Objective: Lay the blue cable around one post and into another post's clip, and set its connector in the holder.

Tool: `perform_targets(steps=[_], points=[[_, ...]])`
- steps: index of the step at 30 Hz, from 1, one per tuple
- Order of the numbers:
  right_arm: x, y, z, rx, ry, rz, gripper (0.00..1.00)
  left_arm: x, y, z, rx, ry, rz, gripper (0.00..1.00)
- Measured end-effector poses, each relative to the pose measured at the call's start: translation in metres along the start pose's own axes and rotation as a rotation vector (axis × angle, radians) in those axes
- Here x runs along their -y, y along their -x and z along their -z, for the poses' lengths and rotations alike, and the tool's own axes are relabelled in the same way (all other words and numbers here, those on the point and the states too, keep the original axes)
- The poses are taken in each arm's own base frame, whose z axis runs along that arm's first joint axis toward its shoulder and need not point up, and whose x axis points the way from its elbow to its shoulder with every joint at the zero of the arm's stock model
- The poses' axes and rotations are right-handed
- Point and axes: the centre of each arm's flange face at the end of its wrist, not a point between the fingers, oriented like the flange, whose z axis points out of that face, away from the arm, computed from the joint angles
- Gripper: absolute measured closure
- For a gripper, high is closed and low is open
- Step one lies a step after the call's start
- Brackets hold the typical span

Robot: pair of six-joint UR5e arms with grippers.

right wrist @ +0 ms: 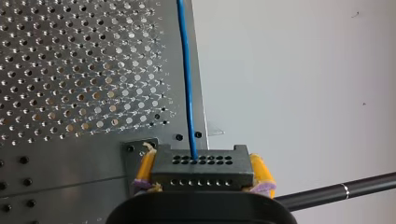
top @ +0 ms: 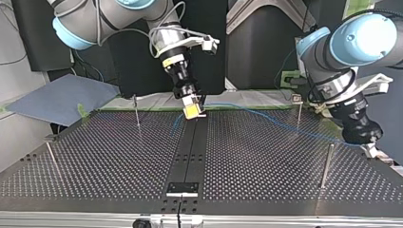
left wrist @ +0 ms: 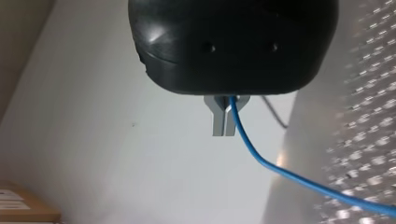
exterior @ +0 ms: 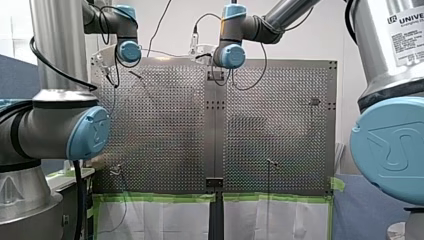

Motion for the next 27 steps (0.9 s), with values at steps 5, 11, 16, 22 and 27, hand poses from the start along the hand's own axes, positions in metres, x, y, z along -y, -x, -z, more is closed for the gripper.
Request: perform_targets(steps=[5,11,16,22,27], points=[[0.001,0.001,-0.007,-0.004,-0.001,0.000,1.00,-0.001,0.010,-0.022,0.025,-0.010,0.023,1.00],[0.002,0.000,-0.017,-0.008,-0.002,-0.001,1.00,-0.012,0.000,-0.045,0.011,-0.018,0.032,1.00],[0.003,-0.005,-0.024,-0.018,-0.002,-0.001,1.00,-0.021,-0.003,-0.056,0.003,-0.028,0.044,1.00],[0.003,-0.002,-0.030,-0.016,0.000,-0.001,1.00,-0.037,-0.006,-0.072,0.002,-0.031,0.074,1.00],[0.001,0.003,-0.036,-0.015,0.005,0.000,1.00,-0.053,-0.017,-0.086,-0.014,-0.030,0.073,1.00]])
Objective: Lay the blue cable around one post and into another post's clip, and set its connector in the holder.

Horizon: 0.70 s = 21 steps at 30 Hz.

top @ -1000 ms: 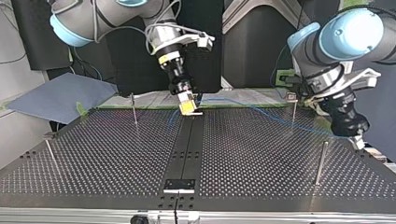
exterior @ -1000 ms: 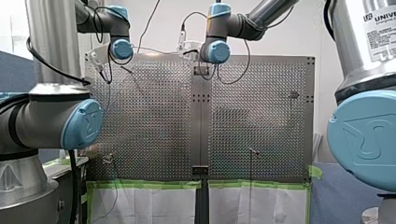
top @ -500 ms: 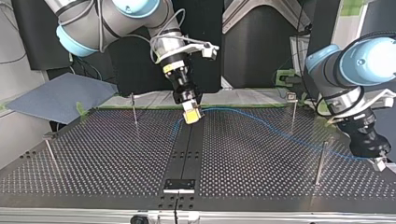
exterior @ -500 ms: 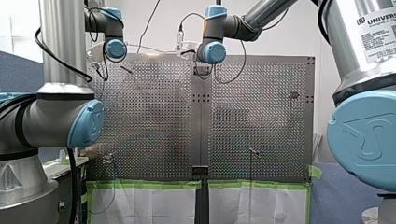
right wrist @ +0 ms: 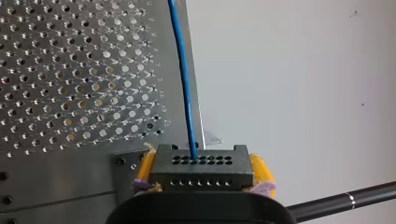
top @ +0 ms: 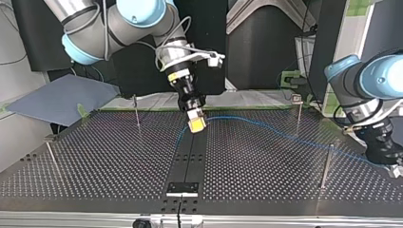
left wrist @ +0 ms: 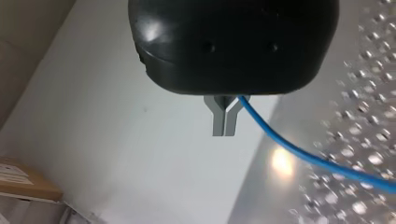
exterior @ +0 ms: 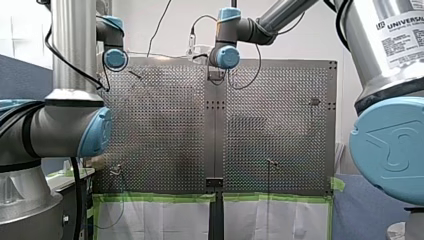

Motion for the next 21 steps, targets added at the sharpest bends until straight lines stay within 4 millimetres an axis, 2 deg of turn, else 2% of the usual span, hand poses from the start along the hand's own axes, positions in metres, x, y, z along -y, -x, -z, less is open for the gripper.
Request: perform_targets(steps=[10,21], points=[[0.000,0.022,-0.017,0.019,0.002,0.001,1.00,-0.009,-0.037,-0.014,-0.062,-0.069,-0.019,1.00],[-0.008,0.024,-0.025,0.001,0.016,0.000,1.00,-0.012,-0.053,-0.021,-0.105,-0.136,-0.021,1.00]])
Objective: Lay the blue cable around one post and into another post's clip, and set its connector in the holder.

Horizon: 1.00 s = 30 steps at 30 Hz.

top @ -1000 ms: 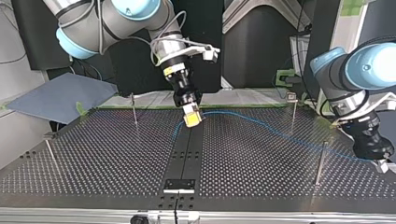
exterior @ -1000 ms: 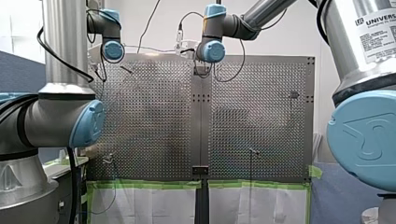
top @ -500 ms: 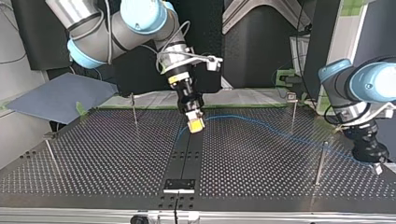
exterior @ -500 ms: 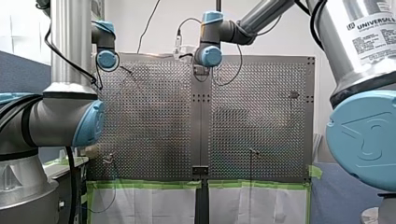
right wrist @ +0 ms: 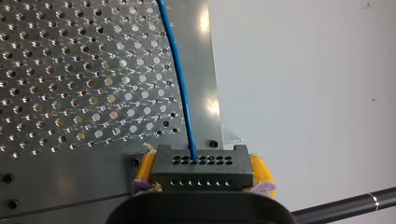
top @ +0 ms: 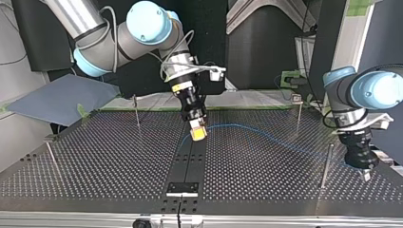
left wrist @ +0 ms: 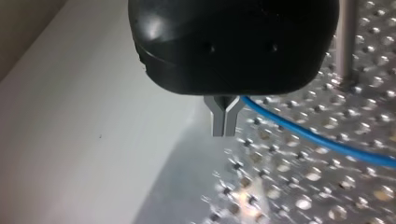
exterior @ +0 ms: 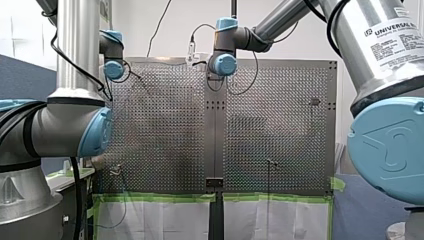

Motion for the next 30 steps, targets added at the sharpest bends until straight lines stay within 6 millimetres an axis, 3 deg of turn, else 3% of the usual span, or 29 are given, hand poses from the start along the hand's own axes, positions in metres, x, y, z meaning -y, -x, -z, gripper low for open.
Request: perform_targets(steps=[5,14,30], points=[[-0.004,0.001,-0.002,-0.002,0.006,0.001,1.00,-0.009,-0.012,-0.003,-0.023,0.009,0.002,1.00],[-0.013,0.004,-0.005,-0.001,0.018,0.004,1.00,-0.020,-0.013,-0.008,-0.013,0.023,0.020,1.00],[-0.032,0.002,-0.013,-0.019,0.041,-0.001,1.00,-0.027,-0.051,-0.011,-0.099,-0.009,-0.012,1.00]])
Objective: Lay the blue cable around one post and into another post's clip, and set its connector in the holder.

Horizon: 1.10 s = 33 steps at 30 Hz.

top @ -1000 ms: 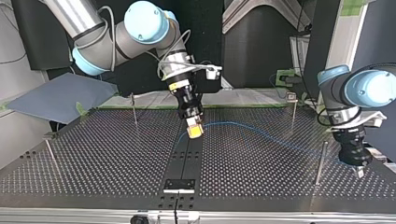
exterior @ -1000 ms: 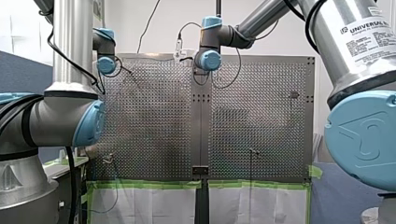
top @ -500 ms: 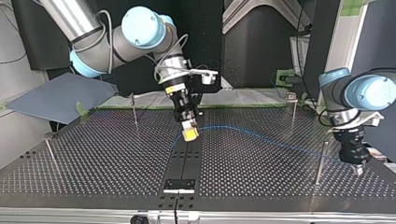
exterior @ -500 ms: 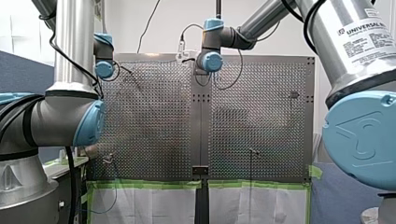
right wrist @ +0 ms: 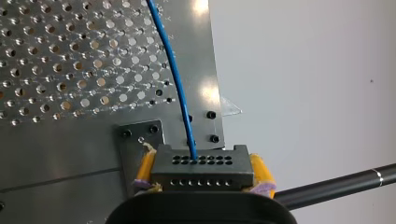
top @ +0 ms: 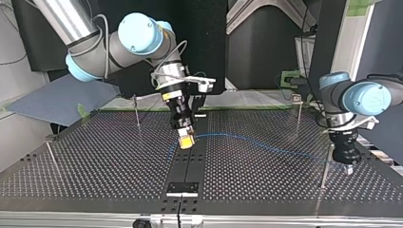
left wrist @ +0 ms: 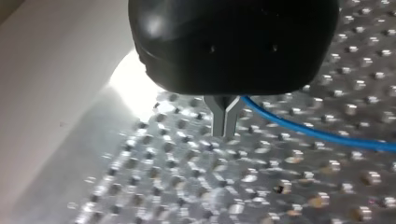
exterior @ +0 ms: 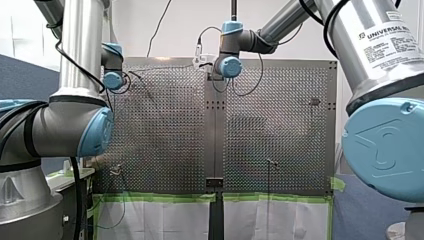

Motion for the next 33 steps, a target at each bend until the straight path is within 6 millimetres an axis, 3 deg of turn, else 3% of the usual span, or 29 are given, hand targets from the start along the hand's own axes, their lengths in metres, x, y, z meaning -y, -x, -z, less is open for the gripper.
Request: perform_targets(steps=[15,33], points=[[-0.026,0.012,0.000,0.055,0.066,0.005,1.00,0.004,-0.012,0.002,-0.025,-0.010,-0.008,1.00],[-0.064,0.067,0.033,0.161,0.224,-0.015,1.00,0.005,-0.015,0.005,-0.021,0.016,0.005,1.00]])
